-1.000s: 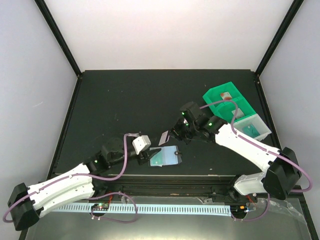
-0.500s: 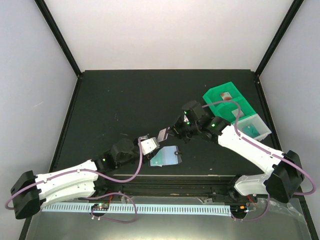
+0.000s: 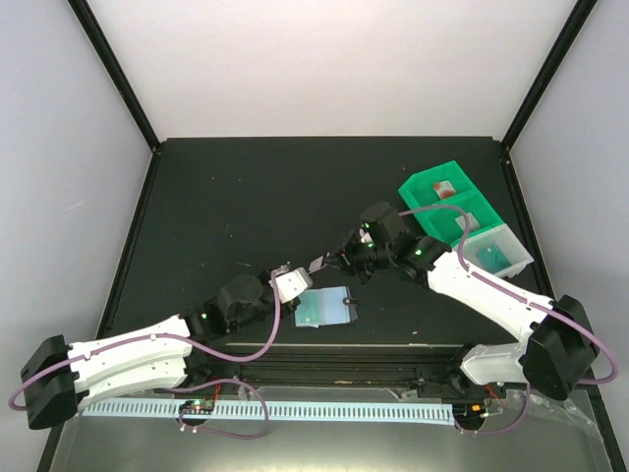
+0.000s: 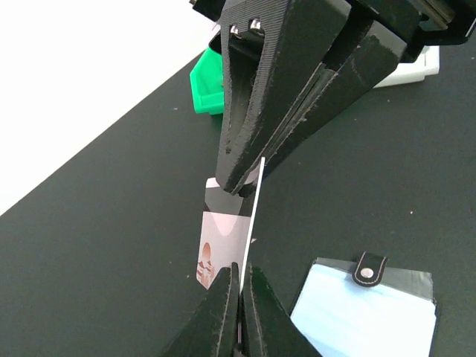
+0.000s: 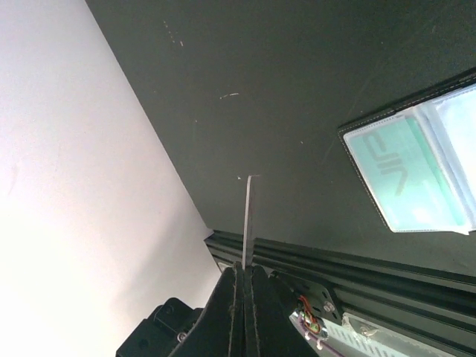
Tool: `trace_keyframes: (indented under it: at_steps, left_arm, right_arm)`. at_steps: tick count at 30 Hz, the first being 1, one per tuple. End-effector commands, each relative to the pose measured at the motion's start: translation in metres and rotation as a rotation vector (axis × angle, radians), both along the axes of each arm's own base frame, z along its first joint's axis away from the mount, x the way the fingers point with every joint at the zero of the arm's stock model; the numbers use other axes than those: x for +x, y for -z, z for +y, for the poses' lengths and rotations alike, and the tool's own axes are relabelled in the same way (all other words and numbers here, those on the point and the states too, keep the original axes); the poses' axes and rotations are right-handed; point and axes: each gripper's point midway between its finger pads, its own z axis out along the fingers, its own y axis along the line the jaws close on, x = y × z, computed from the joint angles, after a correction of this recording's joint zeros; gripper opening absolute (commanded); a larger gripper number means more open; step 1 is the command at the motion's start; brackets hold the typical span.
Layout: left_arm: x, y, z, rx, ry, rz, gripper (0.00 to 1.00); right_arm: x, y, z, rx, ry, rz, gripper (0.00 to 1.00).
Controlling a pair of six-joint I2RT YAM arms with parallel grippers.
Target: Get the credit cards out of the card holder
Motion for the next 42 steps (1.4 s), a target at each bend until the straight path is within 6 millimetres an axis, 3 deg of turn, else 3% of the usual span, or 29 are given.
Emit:
trace_keyframes:
  at_steps: [1,5,11,17,24,33,38,42]
  left_arm:
    - [0.007,-0.022,0.005,-0.061,-0.054,-0.031,0.01]
    - [0.006,-0.02,0.009,-0.083,-0.073,0.008,0.02]
    - [0.014,-0.003,0.017,-0.1,-0.162,0.138,0.02]
    - [0.02,0.001,0.019,-0.179,-0.186,0.284,0.02]
    - [0.035,0.003,0.028,-0.345,-0.209,0.542,0.02]
    - [0.031,-0.042,0.026,-0.605,-0.166,0.789,0.02]
    - [0.017,-0.069,0.024,-0.797,-0.068,0.85,0.02]
    - [0.008,-0.088,0.021,-0.891,0.005,0.893,0.01]
  right_arm:
    - [-0.009,-0.004,0.005,0.048,-0.036,0.016,0.01]
    - [-0.005,-0.011,0.01,0.081,-0.062,-0.039,0.03]
    - [0.001,-0.006,0.006,0.135,-0.068,-0.122,0.36]
    - [0.006,-0.002,0.002,0.151,-0.107,-0.239,0.51]
    - [0.005,-0.041,0.001,0.209,-0.244,-0.663,0.56]
    - [-0.014,-0.057,-0.006,0.218,-0.346,-0.869,0.54]
    - [-0.017,-0.062,-0.023,0.186,-0.279,-0.917,0.54]
    - [-0.023,-0.068,-0.031,0.259,-0.217,-0.895,0.6]
